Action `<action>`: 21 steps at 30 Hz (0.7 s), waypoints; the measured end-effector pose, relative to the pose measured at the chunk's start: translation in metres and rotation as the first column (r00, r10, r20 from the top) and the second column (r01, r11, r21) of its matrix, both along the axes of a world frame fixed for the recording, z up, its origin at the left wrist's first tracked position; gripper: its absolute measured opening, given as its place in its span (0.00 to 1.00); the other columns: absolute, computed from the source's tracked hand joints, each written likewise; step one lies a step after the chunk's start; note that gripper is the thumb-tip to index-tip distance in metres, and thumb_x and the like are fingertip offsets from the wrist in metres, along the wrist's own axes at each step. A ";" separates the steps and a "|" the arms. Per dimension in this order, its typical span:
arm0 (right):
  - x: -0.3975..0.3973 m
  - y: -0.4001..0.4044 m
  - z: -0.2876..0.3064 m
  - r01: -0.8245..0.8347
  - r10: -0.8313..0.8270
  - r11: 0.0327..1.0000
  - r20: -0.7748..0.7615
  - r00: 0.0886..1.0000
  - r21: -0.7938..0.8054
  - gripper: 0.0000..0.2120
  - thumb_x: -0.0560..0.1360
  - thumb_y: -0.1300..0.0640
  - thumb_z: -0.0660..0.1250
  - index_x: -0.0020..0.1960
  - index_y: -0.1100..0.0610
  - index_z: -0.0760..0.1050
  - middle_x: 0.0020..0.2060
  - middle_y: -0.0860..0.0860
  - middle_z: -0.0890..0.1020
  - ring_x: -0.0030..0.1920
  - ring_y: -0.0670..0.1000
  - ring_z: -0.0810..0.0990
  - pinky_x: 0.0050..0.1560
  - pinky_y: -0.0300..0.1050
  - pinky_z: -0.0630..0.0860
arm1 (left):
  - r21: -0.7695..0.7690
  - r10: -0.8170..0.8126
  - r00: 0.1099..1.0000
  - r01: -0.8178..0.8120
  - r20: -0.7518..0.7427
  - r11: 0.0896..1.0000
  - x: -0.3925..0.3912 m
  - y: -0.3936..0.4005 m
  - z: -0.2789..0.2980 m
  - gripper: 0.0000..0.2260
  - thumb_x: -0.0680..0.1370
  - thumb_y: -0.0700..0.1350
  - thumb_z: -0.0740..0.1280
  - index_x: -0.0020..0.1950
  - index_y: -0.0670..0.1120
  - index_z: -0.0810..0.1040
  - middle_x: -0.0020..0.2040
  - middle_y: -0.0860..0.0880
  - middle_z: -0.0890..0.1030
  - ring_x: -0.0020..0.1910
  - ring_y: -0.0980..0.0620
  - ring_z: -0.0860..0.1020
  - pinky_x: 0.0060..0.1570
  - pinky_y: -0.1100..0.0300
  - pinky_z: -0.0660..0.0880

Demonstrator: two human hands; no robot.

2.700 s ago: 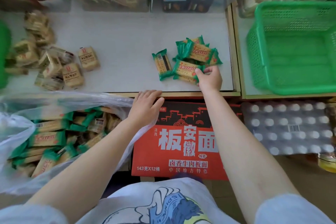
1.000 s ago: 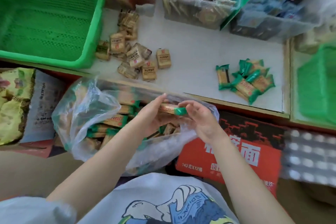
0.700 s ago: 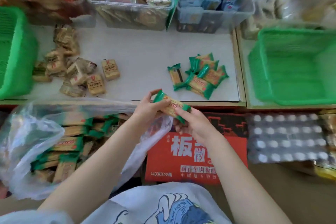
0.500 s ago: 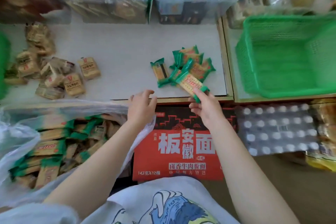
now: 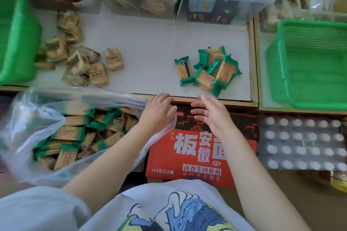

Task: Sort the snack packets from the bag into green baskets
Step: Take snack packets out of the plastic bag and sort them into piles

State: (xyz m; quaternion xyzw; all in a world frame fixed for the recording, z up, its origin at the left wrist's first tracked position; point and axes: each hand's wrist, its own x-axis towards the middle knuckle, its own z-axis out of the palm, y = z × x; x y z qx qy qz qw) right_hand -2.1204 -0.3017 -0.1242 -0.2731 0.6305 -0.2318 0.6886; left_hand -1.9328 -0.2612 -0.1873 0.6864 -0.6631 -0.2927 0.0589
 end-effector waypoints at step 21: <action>0.344 0.188 -0.112 -0.782 0.815 0.570 -0.056 0.576 0.253 0.17 0.79 0.54 0.69 0.64 0.61 0.77 0.58 0.54 0.83 0.55 0.55 0.83 0.50 0.50 0.82 | 0.217 0.670 0.738 -0.668 0.073 0.712 0.262 0.282 -0.006 0.24 0.82 0.56 0.62 0.74 0.44 0.71 0.70 0.44 0.75 0.67 0.44 0.73 0.63 0.52 0.70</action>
